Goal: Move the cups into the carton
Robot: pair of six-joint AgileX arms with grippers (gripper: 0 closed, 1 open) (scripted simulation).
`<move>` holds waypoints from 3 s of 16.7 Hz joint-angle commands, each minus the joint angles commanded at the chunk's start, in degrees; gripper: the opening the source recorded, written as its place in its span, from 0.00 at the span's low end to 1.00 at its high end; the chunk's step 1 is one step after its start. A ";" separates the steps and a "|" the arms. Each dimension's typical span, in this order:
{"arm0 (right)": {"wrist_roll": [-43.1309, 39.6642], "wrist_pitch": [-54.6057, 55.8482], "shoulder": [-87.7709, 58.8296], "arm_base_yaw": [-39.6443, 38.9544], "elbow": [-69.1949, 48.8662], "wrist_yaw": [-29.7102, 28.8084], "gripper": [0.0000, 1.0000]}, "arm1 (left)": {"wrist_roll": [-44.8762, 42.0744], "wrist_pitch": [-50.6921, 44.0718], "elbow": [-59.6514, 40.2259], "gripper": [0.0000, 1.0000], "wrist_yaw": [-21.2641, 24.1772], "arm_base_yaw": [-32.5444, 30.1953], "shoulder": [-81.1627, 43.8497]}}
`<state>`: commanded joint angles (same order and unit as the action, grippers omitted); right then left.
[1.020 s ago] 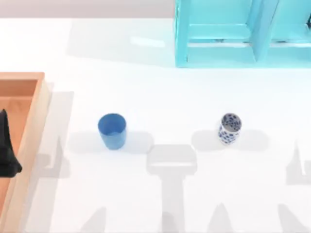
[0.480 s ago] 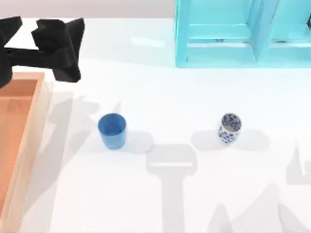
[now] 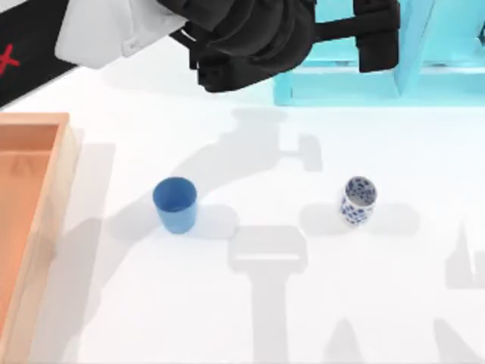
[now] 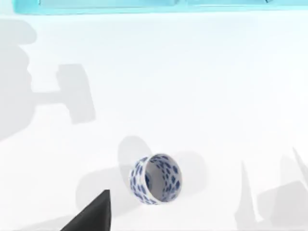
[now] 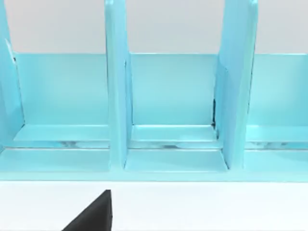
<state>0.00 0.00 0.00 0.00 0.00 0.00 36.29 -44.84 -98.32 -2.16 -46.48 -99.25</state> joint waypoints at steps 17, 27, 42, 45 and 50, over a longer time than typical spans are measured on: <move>0.00 0.00 0.00 0.00 0.00 0.00 1.00 | 15.75 -35.58 -45.04 1.00 -11.15 -8.79 -43.25; 0.00 0.00 0.00 0.00 0.00 0.00 1.00 | 13.90 -22.98 -35.56 1.00 -10.78 -6.97 -45.43; 0.00 0.00 0.00 0.00 0.00 0.00 1.00 | 12.96 -16.24 -30.04 0.47 -10.59 -6.05 -46.94; 0.00 0.00 0.00 0.00 0.00 0.00 1.00 | 12.96 -16.24 -30.04 0.25 -10.59 -6.05 -46.94; 0.00 0.00 0.00 0.00 0.00 0.00 1.00 | 12.96 -16.24 -30.04 0.00 -10.59 -6.05 -46.94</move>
<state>0.00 0.00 0.00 0.00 0.00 0.00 49.24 -61.08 -128.36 -12.75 -52.53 -146.18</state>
